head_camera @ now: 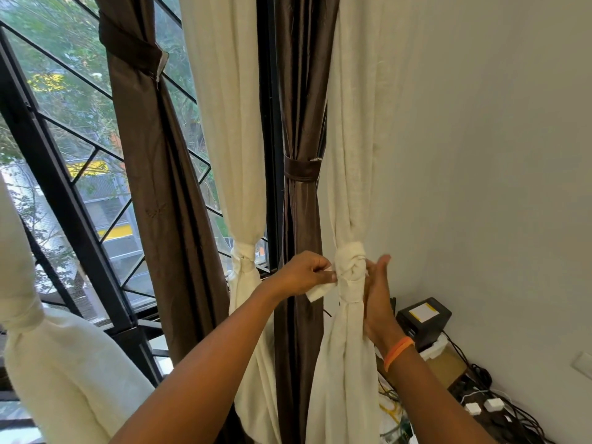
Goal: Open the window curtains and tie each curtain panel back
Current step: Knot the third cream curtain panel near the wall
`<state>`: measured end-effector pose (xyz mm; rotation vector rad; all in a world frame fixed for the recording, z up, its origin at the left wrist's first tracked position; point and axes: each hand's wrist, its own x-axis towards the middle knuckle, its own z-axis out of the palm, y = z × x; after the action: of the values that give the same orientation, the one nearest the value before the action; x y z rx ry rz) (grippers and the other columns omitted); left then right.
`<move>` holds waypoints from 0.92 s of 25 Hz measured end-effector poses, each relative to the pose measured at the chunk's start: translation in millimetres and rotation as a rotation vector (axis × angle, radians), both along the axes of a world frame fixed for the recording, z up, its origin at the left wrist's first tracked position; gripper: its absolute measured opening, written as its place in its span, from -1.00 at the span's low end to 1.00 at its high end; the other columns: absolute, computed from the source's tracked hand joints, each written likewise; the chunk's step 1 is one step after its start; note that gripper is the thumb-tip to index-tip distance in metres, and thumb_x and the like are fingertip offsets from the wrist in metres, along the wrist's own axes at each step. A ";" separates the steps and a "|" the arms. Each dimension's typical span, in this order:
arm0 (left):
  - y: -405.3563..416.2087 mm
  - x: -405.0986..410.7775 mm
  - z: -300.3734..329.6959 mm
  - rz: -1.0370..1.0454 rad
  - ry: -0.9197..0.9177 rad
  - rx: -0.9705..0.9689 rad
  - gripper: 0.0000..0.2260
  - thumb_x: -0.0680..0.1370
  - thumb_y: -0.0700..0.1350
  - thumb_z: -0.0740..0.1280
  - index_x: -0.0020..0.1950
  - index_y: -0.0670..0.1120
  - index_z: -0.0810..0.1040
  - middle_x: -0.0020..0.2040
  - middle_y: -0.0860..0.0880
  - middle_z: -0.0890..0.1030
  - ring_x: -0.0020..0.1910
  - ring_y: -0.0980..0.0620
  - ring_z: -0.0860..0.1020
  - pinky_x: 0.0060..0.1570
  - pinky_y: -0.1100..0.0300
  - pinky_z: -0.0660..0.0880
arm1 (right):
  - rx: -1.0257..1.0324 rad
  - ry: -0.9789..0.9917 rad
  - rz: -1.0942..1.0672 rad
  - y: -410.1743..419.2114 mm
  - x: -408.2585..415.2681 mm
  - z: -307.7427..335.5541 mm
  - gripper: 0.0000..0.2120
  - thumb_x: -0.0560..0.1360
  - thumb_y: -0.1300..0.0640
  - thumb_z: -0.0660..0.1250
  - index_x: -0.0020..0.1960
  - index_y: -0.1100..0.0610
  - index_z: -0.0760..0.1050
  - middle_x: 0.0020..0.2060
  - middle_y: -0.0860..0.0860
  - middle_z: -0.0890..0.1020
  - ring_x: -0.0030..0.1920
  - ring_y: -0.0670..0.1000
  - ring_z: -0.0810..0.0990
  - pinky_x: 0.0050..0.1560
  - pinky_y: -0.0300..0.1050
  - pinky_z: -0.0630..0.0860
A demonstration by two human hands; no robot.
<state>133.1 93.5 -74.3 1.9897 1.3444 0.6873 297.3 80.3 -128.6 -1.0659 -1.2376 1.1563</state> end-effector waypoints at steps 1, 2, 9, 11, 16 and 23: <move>-1.2 1.2 -2.6 0.060 0.020 0.036 -0.71 0.57 -0.13 0.37 -0.36 -0.06 0.49 -0.38 0.04 0.46 -0.36 0.15 0.41 -0.30 0.29 0.31 | 0.067 -0.043 0.009 -2.2 -1.0 -4.2 -0.28 0.41 -0.51 0.13 0.34 -0.01 0.32 0.18 -0.01 0.55 0.16 -0.03 0.58 0.10 -0.15 0.56; -2.1 2.7 -6.4 0.108 0.033 0.074 -0.72 0.57 -0.11 0.36 -0.35 -0.10 0.51 -0.37 -0.01 0.48 -0.36 0.14 0.41 -0.32 0.29 0.30 | 0.117 -0.082 0.018 -8.1 -3.2 -6.9 -0.26 0.36 -0.50 0.23 0.34 -0.04 0.29 0.19 -0.07 0.53 0.15 -0.12 0.57 0.09 -0.26 0.55; -14.2 9.9 -6.1 0.207 0.090 0.252 -0.78 0.51 -0.11 0.43 -0.32 -0.12 0.54 -0.38 0.00 0.49 -0.44 0.21 0.38 -0.39 0.32 0.26 | 0.121 -0.137 -0.026 2.3 -15.4 -10.9 -0.59 0.63 -0.10 0.17 0.41 0.05 0.40 0.19 -0.03 0.61 0.15 -0.10 0.60 0.09 -0.35 0.52; -18.5 10.5 -3.6 0.185 0.121 0.242 -0.78 0.44 -0.12 0.49 -0.34 -0.09 0.52 -0.37 0.00 0.50 -0.41 0.14 0.41 -0.39 0.31 0.31 | 0.096 -0.125 -0.022 5.7 -16.3 -10.9 -0.60 0.64 -0.07 0.15 0.43 0.04 0.37 0.20 -0.01 0.61 0.13 -0.12 0.62 0.06 -0.35 0.55; -17.5 6.6 -2.8 0.289 -0.045 0.109 -0.85 0.38 -0.18 0.53 -0.09 -0.18 0.70 -0.16 -0.15 0.69 -0.15 -0.08 0.67 -0.08 -0.03 0.64 | 0.089 -0.150 0.056 2.4 -23.8 -8.3 -0.59 0.61 -0.12 0.13 0.42 -0.04 0.30 0.21 -0.09 0.57 0.14 -0.21 0.59 0.08 -0.39 0.50; -14.4 12.0 13.6 0.278 -0.065 -0.044 -0.89 0.46 -0.36 0.36 -0.06 -0.32 0.65 -0.04 -0.32 0.65 -0.05 -0.23 0.66 -0.03 -0.14 0.62 | -0.001 -0.238 0.157 1.0 -25.3 0.2 -0.51 0.66 -0.10 -0.18 0.55 -0.01 -0.05 0.26 -0.08 0.32 0.22 -0.07 0.38 0.26 -0.18 0.30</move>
<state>145.1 79.0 -60.7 1.7478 1.5988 0.8335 272.0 81.4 -128.4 -1.1482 -1.5295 1.1718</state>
